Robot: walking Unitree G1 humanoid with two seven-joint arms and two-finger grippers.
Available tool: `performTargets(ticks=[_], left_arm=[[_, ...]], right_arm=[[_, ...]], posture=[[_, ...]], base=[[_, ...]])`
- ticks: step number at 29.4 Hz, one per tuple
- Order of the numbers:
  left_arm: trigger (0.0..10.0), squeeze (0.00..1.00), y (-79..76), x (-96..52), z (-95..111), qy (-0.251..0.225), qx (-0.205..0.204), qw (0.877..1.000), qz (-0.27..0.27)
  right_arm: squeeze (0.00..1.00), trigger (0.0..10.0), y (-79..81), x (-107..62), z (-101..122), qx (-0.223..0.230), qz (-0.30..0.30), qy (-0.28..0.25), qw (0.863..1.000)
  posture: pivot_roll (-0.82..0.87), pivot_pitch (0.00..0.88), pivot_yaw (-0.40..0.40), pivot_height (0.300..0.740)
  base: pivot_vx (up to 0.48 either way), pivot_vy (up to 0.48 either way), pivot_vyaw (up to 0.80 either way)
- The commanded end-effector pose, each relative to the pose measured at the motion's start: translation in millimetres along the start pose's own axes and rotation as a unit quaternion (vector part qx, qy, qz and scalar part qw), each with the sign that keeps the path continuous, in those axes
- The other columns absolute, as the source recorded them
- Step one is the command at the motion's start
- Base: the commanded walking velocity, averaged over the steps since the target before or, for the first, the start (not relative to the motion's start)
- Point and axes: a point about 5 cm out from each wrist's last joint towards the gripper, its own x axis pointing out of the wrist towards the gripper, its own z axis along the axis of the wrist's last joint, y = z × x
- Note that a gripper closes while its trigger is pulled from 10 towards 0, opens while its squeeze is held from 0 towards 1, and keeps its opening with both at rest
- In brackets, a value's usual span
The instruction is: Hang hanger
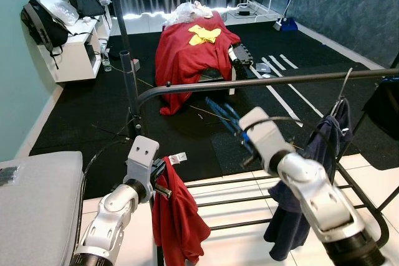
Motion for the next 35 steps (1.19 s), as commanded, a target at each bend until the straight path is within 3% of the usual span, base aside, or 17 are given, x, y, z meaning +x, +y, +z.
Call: performTargets(ticks=[1,2,3,4,5,6,10,24,35], left_arm=[[10.0,0.00,3.0,0.0,2,-0.013,-0.019,1.000,0.015],[10.0,0.00,3.0,0.0,2,-0.013,-0.019,1.000,0.015],[10.0,0.00,7.6,-1.4,-5,-0.003,-0.040,0.998,0.045],[10.0,0.00,13.4,-5.1,-13,0.008,-0.068,0.994,0.082],[10.0,0.00,13.4,-5.1,-13,0.008,-0.068,0.994,0.082],[10.0,0.00,16.9,-13.0,-24,0.021,-0.103,0.988,0.112],[10.0,0.00,13.9,-16.5,-26,0.021,-0.108,0.988,0.105],[10.0,0.00,12.1,-22.0,-23,0.014,-0.106,0.989,0.100],[10.0,0.00,10.2,-23.2,-23,0.014,-0.108,0.989,0.097]], right_arm=[[0.00,0.0,8.3,1.9,-11,0.032,0.021,0.019,0.999],[0.00,0.0,8.3,1.9,-11,0.032,0.021,0.019,0.999],[0.00,8.6,13.9,10.5,-28,0.094,0.021,0.016,0.995],[0.00,10.0,16.0,19.6,-42,0.131,0.002,-0.001,0.991],[0.00,10.0,16.0,19.6,-42,0.131,0.002,-0.001,0.991],[0.00,10.0,21.0,30.0,-60,0.182,-0.029,-0.018,0.983],[0.00,10.0,27.0,33.2,-68,0.198,-0.032,-0.008,0.980],[0.00,10.0,51.1,42.8,-72,0.227,0.006,-0.016,0.974],[0.00,10.0,51.4,44.0,-75,0.219,0.007,-0.015,0.976]], posture=[[0.05,0.000,0.032,0.740],[0.05,0.000,0.032,0.740],[0.06,0.007,0.020,0.740],[0.07,0.010,0.013,0.740],[0.07,0.010,0.013,0.740],[0.07,0.014,0.001,0.740],[0.09,0.025,-0.026,0.740],[0.12,0.035,-0.035,0.740],[0.11,0.043,-0.024,0.740]], base=[[0.000,0.000,0.00],[0.000,0.000,0.00],[0.000,0.000,0.00],[0.000,0.000,0.00],[0.000,0.000,0.00],[0.000,0.000,0.00],[0.000,0.000,0.00],[-0.108,0.000,0.00],[-0.278,0.000,0.00]])
